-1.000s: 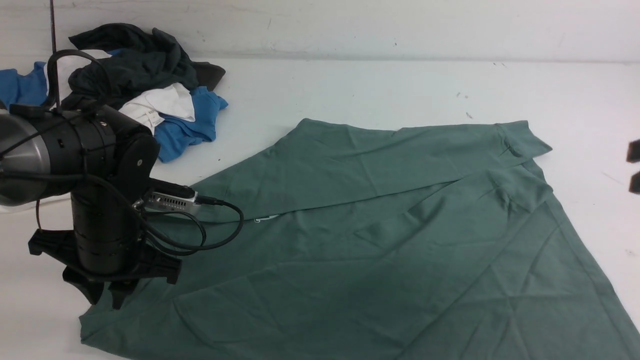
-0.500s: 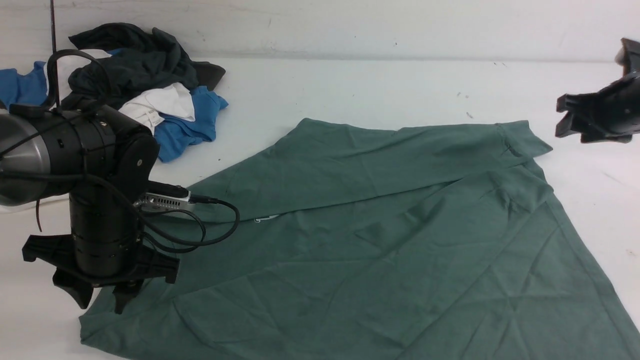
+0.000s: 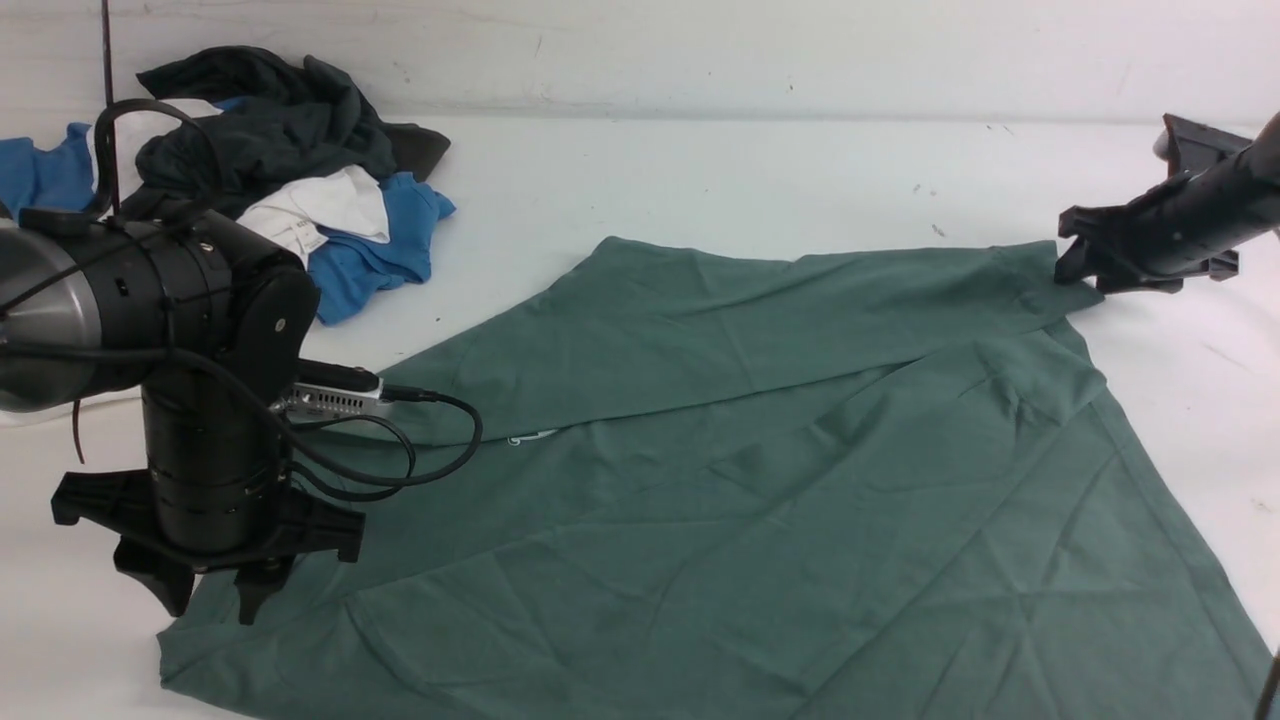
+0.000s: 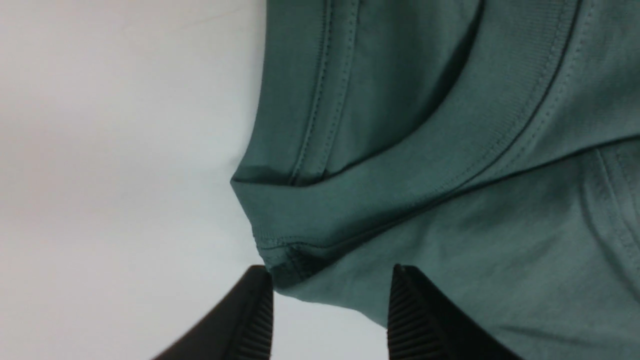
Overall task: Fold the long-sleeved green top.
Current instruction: Hold the cuff with your right arm as far away from the cuff, then drag and drop the cuff with your right arm onto the cuff closest to your right arm
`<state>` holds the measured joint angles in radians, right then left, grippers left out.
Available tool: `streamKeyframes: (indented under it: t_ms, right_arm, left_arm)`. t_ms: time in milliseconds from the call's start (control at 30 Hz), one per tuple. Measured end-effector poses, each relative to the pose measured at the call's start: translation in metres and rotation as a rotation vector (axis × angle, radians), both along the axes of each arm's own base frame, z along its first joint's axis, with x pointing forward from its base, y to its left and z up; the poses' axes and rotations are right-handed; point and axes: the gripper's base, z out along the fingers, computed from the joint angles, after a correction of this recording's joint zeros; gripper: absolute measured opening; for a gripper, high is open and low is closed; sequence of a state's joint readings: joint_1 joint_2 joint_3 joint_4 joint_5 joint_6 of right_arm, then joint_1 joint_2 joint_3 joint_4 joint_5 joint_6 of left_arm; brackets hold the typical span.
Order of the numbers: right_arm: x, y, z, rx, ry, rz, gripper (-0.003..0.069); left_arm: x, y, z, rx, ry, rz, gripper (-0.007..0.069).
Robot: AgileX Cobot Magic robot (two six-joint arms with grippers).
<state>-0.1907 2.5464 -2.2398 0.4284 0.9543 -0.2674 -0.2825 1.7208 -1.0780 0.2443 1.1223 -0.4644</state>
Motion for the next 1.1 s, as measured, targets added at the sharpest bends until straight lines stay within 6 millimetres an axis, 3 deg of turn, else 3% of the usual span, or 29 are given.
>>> streamKeyframes:
  t_ms: [133, 200, 233, 300, 400, 500, 533, 567, 600, 633, 667, 867, 900, 1033, 1100]
  right_arm:
    - [-0.001, 0.005, 0.001, -0.018, 0.026, 0.031, 0.0206]
    - [-0.002, 0.009, 0.004, -0.050, 0.059, 0.068, 0.0117]
    - [-0.003, 0.010, 0.009, -0.091, 0.091, 0.099, 0.0055]
    - [-0.004, 0.010, 0.019, -0.133, 0.118, 0.112, 0.0016]
    - [-0.003, 0.007, 0.053, -0.173, 0.084, 0.070, 0.0002]
    - [-0.007, 0.007, 0.099, -0.200, -0.008, 0.031, 0.0002]
    - [-0.007, 0.008, 0.103, -0.204, -0.015, 0.028, 0.0002]
    - [-0.013, 0.009, 0.128, -0.208, -0.058, 0.010, 0.0002]
    - [-0.014, 0.009, 0.132, -0.207, -0.063, 0.008, 0.0002]
    - [-0.023, 0.011, 0.160, -0.215, -0.108, -0.015, 0.0002]
    - [-0.029, 0.012, 0.175, -0.218, -0.132, -0.027, 0.0002]
    - [-0.065, 0.020, 0.233, -0.220, -0.188, -0.079, 0.0001]
    - [-0.085, 0.023, 0.246, -0.211, -0.173, -0.099, 0.0001]
    - [-0.128, 0.029, 0.256, -0.192, -0.108, -0.113, 0.0001]
    - [-0.166, 0.034, 0.243, -0.175, -0.007, -0.127, 0.0001]
  left_arm:
    - [0.001, -0.001, 0.000, -0.009, -0.012, -0.001, 0.0301]
    - [0.003, -0.001, 0.000, -0.009, -0.025, -0.006, 0.0300]
    - [0.004, -0.001, 0.002, -0.002, -0.034, -0.011, 0.0287]
    - [0.008, 0.000, 0.008, 0.007, -0.051, -0.016, 0.0255]
    - [0.013, 0.000, 0.027, 0.020, -0.085, -0.013, 0.0168]
    - [0.020, 0.000, 0.053, 0.020, -0.147, -0.008, 0.0052]
    - [0.020, 0.000, 0.054, 0.018, -0.151, -0.007, 0.0052]
    - [0.024, -0.001, 0.064, 0.015, -0.178, -0.009, 0.0015]
    - [0.025, -0.001, 0.066, 0.014, -0.185, -0.011, 0.0013]
    - [0.028, -0.002, 0.071, 0.010, -0.206, -0.013, -0.0001]
    - [0.029, -0.002, 0.074, 0.009, -0.213, -0.018, -0.0004]
    - [0.030, -0.002, 0.077, 0.010, -0.212, -0.059, -0.0004]
    - [0.030, -0.003, 0.077, 0.009, -0.207, -0.071, -0.0004]
    - [0.029, -0.004, 0.076, -0.004, -0.196, -0.089, -0.0002]
    - [0.029, -0.006, 0.076, -0.024, -0.185, -0.108, -0.0001]
